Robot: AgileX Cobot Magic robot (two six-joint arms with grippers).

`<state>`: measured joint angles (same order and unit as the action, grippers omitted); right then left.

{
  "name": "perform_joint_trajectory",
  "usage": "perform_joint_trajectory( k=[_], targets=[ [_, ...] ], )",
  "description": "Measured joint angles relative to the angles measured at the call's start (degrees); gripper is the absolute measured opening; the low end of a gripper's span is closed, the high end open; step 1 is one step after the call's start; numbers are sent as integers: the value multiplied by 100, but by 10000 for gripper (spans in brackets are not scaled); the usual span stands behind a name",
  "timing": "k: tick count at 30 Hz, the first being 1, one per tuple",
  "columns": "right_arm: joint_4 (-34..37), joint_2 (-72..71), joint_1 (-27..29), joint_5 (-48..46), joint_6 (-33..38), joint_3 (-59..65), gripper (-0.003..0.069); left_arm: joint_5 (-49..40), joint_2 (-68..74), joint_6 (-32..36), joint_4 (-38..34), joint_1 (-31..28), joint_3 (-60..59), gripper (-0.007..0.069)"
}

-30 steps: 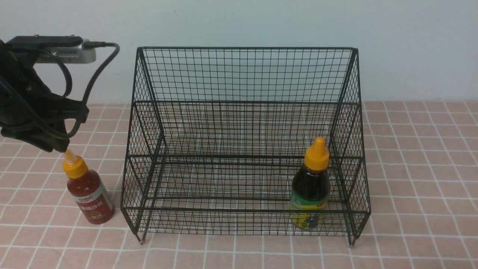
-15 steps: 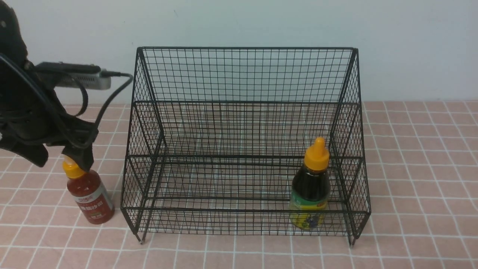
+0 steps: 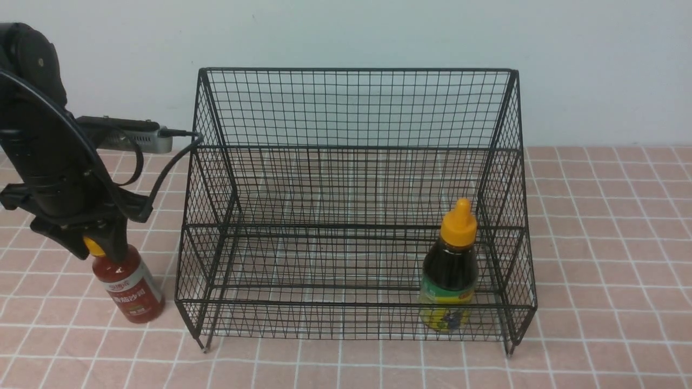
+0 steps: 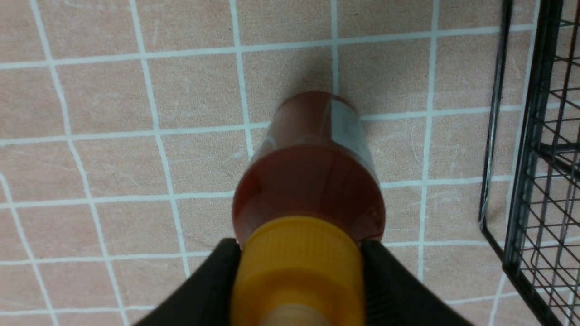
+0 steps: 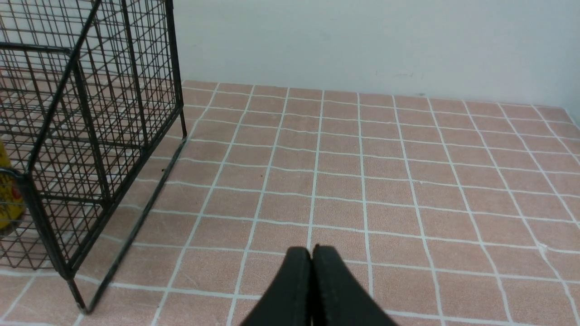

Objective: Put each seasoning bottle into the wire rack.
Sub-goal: Use the left arm to grab the condiment bottle closest to it, then use the left arm to put the condiment bottle back on the shelf

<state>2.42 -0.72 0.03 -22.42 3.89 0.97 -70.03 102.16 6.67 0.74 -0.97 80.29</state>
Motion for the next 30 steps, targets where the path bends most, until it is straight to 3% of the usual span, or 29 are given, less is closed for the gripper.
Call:
perform_joint_trajectory(
  k=[10,17,21,23,24,30],
  targets=[
    [0,0,0,0,0,0,-12,-26,-815,-257,68,147,657,288],
    [0,0,0,0,-195,0,-12,-179,-2235,-541,190,988,1014,288],
    [0,0,0,0,-202,0,-12,-286,-2691,-892,184,1780,1014,288],
    [0,0,0,0,-209,0,-12,-333,-2737,-983,178,2032,1014,288],
    [0,0,0,0,-209,0,-12,-358,-2720,-1098,159,2458,1014,288],
    [0,0,0,0,-213,0,-12,-348,-2304,-1362,246,3091,1014,288]
  ],
)
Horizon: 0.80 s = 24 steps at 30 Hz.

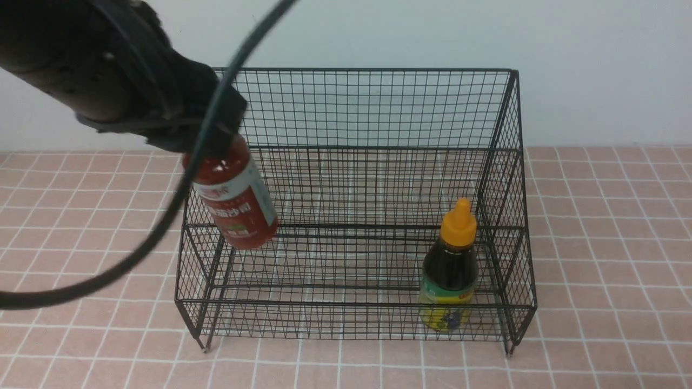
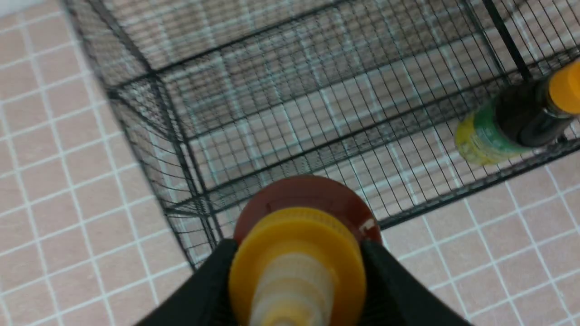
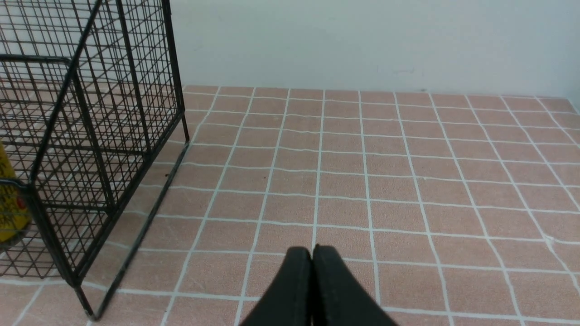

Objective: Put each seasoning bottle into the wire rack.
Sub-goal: Use the left arm to put the condiment bottle back on the shelf

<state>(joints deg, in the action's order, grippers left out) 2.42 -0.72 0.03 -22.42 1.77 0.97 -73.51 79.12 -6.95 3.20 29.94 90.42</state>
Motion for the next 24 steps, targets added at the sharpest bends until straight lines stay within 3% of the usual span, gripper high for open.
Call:
perform_joint_trajectory(
  k=[14,24],
  targets=[
    [0,0,0,0,0,0,-12,91,1680,-151,130,155,0,288],
    [0,0,0,0,0,0,-12,181,1941,-151,-289,162,-5,288]
  ],
)
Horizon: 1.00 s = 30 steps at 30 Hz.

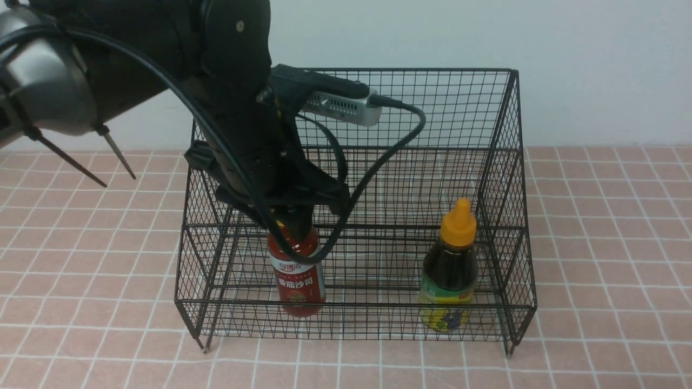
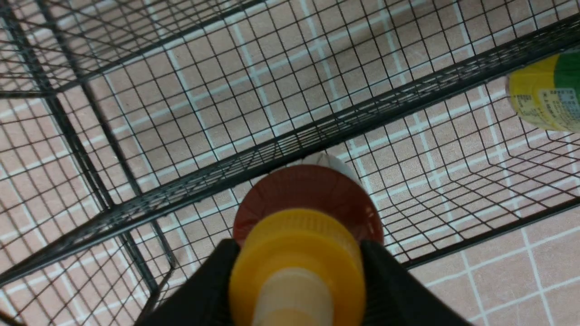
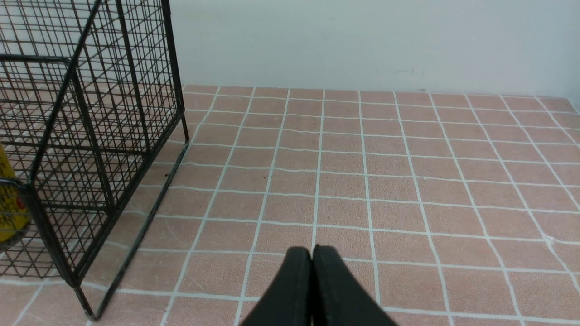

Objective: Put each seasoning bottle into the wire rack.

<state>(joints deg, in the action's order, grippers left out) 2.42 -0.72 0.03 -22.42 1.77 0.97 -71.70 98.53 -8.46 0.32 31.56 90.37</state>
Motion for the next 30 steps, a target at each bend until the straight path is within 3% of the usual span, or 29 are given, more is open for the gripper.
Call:
perform_joint_trajectory(
  k=[13,18,23,26,30],
  targets=[
    [0,0,0,0,0,0,-12,0,269,0,0,0,-36,293],
    [0,0,0,0,0,0,-12,48,258,0,0,0,-36,395],
    [0,0,0,0,0,0,-12,59,245,0,31,0,-36,447],
    [0,0,0,0,0,0,-12,59,132,0,46,0,-36,439],
    [0,0,0,0,0,0,-12,59,-367,0,88,0,-36,374]
  ],
)
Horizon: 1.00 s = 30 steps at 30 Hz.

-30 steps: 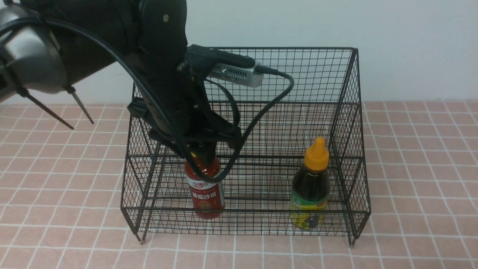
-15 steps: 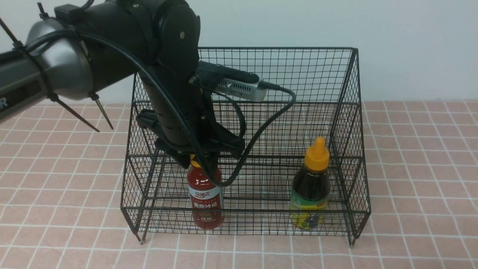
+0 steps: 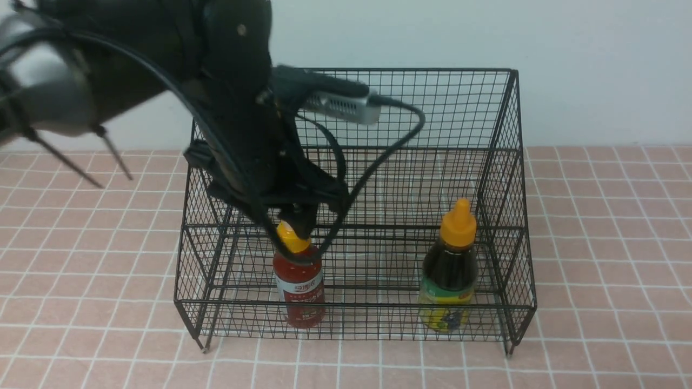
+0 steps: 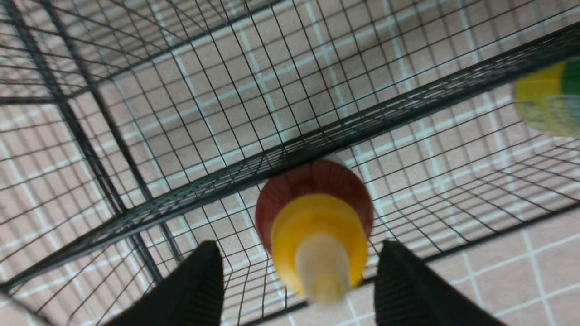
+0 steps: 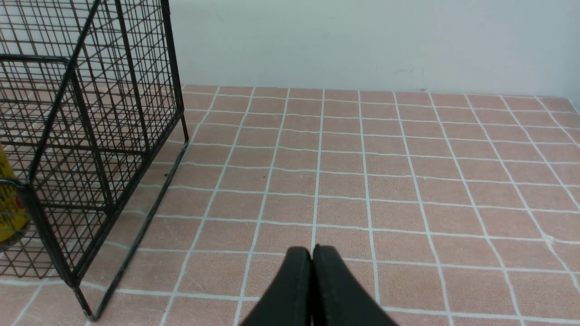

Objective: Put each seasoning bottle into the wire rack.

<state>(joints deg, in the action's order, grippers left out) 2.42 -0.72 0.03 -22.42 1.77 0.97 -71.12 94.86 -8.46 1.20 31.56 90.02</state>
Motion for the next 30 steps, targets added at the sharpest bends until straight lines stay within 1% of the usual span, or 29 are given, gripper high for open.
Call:
perform_joint_trajectory(
  k=[1,3,4,5,6,7,9,11,12,14,16,17,18,20,23,24,25,26,28,30],
  targets=[
    [0,0,0,0,0,0,-12,0,-155,0,14,0,0,351],
    [0,0,0,0,0,0,-12,0,-605,18,76,0,0,281],
    [0,0,0,0,0,0,-12,0,-853,18,96,0,0,228],
    [0,0,0,0,0,0,-12,0,-956,20,102,0,0,218],
    [0,0,0,0,0,0,-12,-6,-1384,24,109,0,0,140],
    [0,0,0,0,0,0,-12,-18,-1660,24,114,0,0,90],
    [0,0,0,0,0,0,-12,-55,-2226,-4,147,0,-6,26],
    [0,0,0,0,0,0,-12,-55,-2780,-43,156,0,-117,3],
    [0,0,0,0,0,0,-12,-44,-3252,-49,156,0,-357,-4],
    [0,0,0,0,0,0,-12,58,-3681,-49,172,0,-580,-7],
    [0,0,0,0,0,0,-12,629,-4727,-49,223,0,-1425,-7],
    [0,0,0,0,0,0,-12,743,-4803,-49,223,0,-1492,-7],
    [0,0,0,0,0,0,-12,993,-5108,-49,230,0,-1848,-7],
    [0,0,0,0,0,0,-12,1880,-6097,-49,236,0,-2804,-7],
    [0,0,0,0,0,0,-12,2641,-6998,-49,241,0,-3575,-7],
    [0,0,0,0,0,0,-12,3111,-7517,-49,241,0,-4018,-7],
    [0,0,0,0,0,0,-12,3365,-7885,-49,241,0,-4306,-7],
    [0,0,0,0,0,0,-12,3409,-7958,-49,241,0,-4414,-7],
    [0,0,0,0,0,0,-12,3924,-8895,-49,241,0,-4974,-7],
    [6,0,0,0,0,0,-12,4235,-9373,-63,241,0,-5282,-7]
  ],
)
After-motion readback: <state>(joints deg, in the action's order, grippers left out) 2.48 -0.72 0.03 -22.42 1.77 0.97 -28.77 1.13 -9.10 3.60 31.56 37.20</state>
